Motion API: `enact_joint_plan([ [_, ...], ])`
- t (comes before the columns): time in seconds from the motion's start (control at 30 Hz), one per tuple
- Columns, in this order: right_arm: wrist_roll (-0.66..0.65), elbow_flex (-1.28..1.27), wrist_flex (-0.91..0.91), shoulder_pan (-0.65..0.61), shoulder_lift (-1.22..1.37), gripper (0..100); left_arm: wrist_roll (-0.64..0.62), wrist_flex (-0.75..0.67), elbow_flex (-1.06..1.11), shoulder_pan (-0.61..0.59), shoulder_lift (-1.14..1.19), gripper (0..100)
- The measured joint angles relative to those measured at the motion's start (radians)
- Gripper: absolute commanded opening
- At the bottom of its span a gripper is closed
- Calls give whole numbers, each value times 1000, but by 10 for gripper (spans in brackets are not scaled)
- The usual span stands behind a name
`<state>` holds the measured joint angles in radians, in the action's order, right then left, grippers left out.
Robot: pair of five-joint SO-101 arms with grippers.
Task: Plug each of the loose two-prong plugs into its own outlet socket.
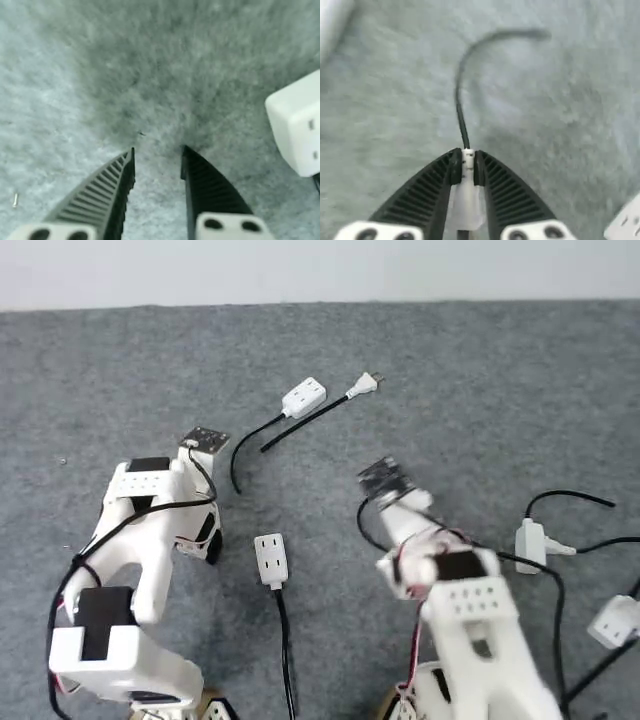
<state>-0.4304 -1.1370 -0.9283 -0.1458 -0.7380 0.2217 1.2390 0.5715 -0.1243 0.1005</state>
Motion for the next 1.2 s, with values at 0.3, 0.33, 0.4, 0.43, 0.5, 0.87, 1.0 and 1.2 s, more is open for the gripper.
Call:
enact_joint_plan([
  [0.3,-135,166,69,250,361,133,0,0,0,-14,-2,195],
  [0.33,-141,169,69,253,391,175,0,0,0,-15,-2,195],
  [0.4,-147,172,72,261,437,239,2,0,0,-17,-6,195],
  [0.43,-150,172,72,261,448,249,3,2,3,-17,-8,195],
  [0.5,-152,181,72,259,451,231,15,2,3,-17,-8,195],
  [0.87,-100,347,-206,261,276,7,26,2,20,-17,-14,196],
  [1.0,-100,348,-230,301,235,9,26,-2,20,-17,-14,196],
  [1.2,-114,229,-137,364,232,10,29,-2,20,-17,-14,196],
])
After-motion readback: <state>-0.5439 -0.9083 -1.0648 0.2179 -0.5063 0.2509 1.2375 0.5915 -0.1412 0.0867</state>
